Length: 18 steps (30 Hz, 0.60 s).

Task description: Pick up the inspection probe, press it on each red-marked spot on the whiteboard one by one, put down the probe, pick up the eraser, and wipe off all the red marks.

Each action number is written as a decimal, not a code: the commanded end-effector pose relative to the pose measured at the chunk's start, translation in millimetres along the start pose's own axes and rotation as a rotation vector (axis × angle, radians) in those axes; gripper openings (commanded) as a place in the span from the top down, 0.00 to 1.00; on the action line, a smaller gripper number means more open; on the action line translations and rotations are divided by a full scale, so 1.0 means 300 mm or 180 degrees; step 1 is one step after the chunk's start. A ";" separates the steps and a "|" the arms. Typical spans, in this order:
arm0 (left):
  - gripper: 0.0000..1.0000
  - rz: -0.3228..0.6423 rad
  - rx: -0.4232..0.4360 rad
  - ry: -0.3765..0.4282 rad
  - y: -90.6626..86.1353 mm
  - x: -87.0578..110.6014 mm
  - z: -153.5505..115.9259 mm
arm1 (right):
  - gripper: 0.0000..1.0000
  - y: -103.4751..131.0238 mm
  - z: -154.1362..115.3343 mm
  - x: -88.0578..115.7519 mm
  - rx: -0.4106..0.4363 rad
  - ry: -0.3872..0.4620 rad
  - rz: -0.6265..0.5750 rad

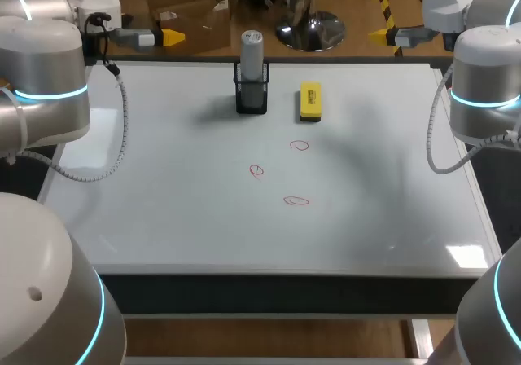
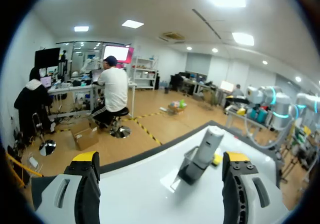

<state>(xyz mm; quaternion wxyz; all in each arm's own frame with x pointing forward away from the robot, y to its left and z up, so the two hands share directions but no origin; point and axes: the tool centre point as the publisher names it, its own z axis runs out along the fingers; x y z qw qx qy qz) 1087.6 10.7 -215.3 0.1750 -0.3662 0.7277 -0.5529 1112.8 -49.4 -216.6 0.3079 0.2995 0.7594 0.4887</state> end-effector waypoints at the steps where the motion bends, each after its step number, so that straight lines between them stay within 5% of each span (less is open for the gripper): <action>1: 0.00 0.0117 0.0034 0.0201 -0.005 0.015 0.022 | 0.00 0.000 0.001 -0.002 0.0003 0.0002 0.0000; 18: 0.00 0.0769 0.0355 0.1781 -0.051 0.193 0.165 | 0.00 0.000 0.001 -0.002 0.0003 0.0002 0.0000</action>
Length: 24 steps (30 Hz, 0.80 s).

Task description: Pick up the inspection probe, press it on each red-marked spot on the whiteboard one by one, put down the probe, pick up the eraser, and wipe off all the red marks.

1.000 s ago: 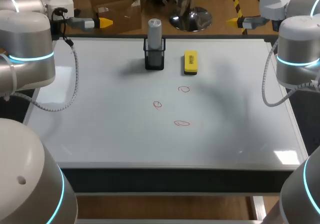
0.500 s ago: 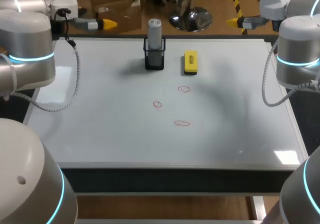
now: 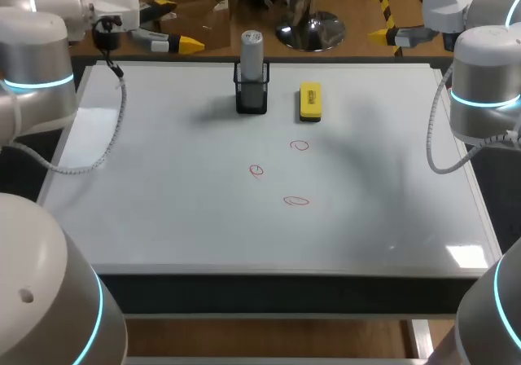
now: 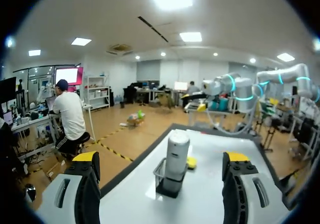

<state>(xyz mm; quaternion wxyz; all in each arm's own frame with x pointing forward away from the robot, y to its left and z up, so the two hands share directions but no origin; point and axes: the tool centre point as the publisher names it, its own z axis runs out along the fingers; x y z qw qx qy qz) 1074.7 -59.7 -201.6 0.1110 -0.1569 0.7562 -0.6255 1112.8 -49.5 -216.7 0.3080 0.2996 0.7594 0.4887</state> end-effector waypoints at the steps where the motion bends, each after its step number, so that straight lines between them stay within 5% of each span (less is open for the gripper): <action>1: 0.00 0.0031 0.0090 0.0596 0.016 -0.024 0.053 | 0.00 0.000 0.001 -0.002 0.0003 0.0003 0.0000; 12: 0.00 0.0040 0.0221 0.1088 0.038 0.031 0.151 | 0.00 0.000 0.001 -0.002 0.0003 0.0003 0.0000; 24: 0.00 -0.0023 0.0293 0.1285 0.081 0.092 0.244 | 0.00 0.000 0.001 -0.002 0.0003 0.0003 0.0000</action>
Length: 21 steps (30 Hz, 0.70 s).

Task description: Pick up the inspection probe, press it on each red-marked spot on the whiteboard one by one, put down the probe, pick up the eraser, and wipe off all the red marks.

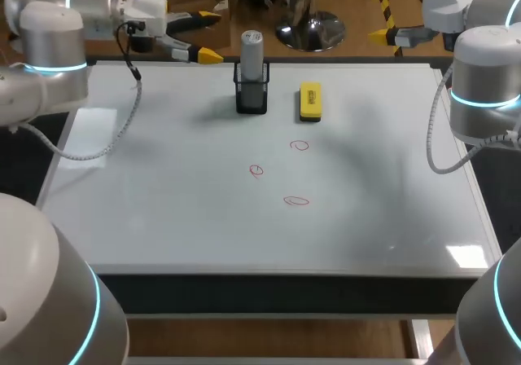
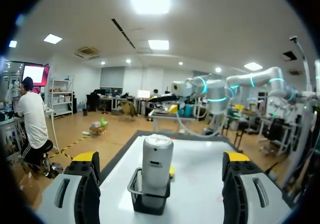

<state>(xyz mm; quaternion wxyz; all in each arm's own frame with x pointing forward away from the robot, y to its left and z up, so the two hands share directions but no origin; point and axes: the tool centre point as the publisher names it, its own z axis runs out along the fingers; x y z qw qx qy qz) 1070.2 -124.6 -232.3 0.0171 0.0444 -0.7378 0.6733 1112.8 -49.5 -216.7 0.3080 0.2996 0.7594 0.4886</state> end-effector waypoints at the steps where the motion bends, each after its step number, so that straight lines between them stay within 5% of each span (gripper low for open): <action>1: 0.00 -0.0004 0.0037 0.0184 0.023 -0.006 0.040 | 0.00 0.000 0.001 -0.002 0.0003 0.0003 0.0000; 21: 0.00 -0.0013 -0.0044 0.0203 0.106 0.030 0.180 | 0.00 0.000 0.001 -0.002 0.0003 0.0003 0.0000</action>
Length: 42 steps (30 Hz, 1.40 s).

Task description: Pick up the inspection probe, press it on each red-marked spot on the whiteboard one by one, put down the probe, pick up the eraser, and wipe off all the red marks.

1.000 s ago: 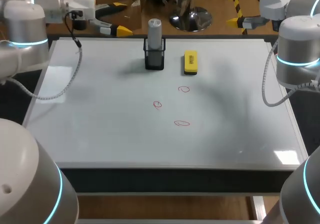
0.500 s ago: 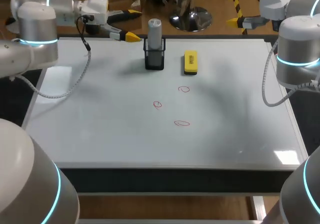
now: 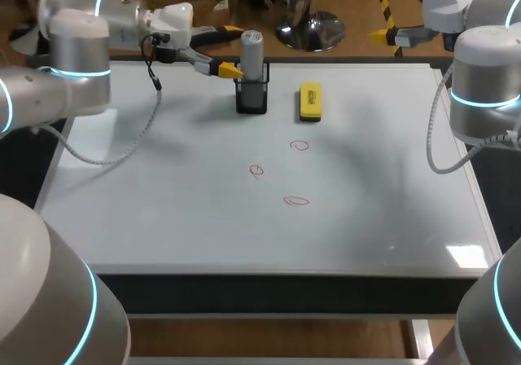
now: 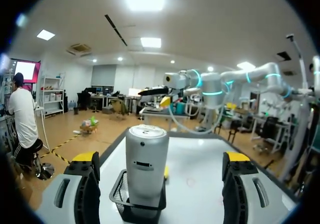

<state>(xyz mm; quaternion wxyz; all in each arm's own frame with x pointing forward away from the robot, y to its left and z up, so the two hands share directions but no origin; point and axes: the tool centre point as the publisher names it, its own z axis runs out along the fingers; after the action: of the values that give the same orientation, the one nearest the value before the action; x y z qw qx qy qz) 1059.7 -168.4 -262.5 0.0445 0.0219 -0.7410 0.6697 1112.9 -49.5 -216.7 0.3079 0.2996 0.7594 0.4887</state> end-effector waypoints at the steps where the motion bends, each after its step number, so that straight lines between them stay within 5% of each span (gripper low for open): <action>1: 0.00 -0.0006 -0.0006 -0.0026 0.021 -0.009 0.033 | 0.00 0.000 0.001 -0.002 0.0003 0.0003 0.0000; 35: 0.00 0.0030 -0.0003 -0.0160 0.043 -0.073 0.127 | 0.00 0.000 0.001 -0.002 0.0003 0.0003 0.0000; 37: 0.15 0.0026 -0.0002 -0.0170 0.043 -0.074 0.123 | 0.00 0.000 0.001 -0.002 0.0003 0.0003 0.0000; 42: 0.85 0.0031 -0.0018 -0.0184 0.047 -0.072 0.112 | 0.00 0.000 0.001 -0.002 0.0003 0.0003 0.0000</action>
<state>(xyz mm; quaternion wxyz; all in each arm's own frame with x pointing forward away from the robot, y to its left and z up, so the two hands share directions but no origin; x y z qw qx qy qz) 1081.0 -203.1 -282.5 0.0212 0.0370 -0.7436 0.6673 1112.8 -49.5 -216.7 0.3080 0.2996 0.7594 0.4887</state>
